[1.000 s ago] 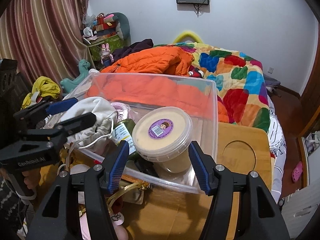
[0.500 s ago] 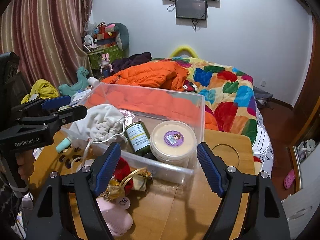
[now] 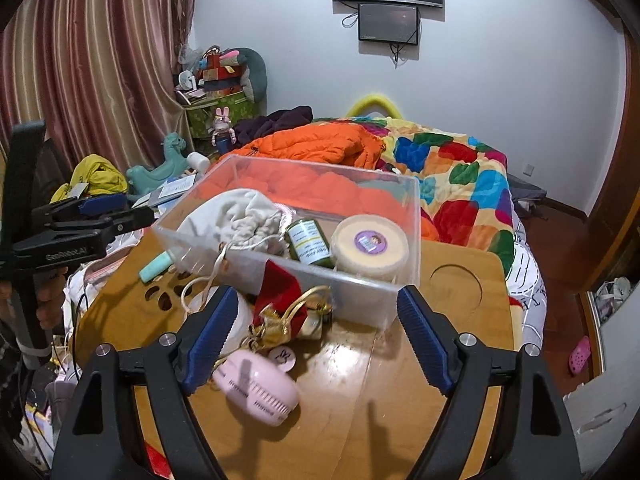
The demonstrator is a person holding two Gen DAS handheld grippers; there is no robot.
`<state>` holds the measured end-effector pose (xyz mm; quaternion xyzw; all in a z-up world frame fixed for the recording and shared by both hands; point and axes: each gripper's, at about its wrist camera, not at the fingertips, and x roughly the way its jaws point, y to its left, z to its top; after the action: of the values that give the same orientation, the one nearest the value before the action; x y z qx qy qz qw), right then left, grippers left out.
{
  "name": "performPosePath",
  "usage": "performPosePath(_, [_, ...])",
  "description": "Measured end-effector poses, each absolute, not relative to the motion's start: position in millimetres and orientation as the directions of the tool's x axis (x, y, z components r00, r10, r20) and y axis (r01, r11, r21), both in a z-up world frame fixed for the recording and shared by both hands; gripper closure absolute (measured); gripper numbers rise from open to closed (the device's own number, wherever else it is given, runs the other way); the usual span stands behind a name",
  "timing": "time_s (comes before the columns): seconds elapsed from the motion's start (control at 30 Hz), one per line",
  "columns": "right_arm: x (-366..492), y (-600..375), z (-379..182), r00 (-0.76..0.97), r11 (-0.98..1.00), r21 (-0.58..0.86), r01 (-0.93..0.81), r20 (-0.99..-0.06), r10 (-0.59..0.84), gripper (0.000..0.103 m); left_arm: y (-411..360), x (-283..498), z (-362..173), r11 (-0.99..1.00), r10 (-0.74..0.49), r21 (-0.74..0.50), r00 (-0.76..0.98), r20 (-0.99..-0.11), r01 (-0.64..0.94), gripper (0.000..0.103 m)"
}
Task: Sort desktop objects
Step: 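Grasp the pink round fan with the right tool while the left tool grasps the mint-green bottle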
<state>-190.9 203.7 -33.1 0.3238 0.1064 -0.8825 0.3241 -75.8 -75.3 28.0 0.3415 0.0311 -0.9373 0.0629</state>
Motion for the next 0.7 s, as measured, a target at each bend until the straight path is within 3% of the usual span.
performPosePath(0.3, [-176,197,-52,-0.538,-0.759,0.045,0.649,-0.678,-0.500,0.024,-93,-72,-10,-0.992,-0.103,0.022,-0.696,-0.710,0.125,0.029])
performPosePath(0.37, [-173,195,-59,-0.526,-0.759,0.049,0.649,-0.692,-0.494,0.024,-95,-75,-18,-0.993,-0.097,0.024,-0.686,-0.721,0.116,0.038])
performPosePath(0.7, [-170,193,-90,-0.464,-0.777,0.131,0.616,-0.736,-0.492,0.024,-101,-93,-42,-0.998,-0.048,0.005,-0.654,-0.755,0.067,0.055])
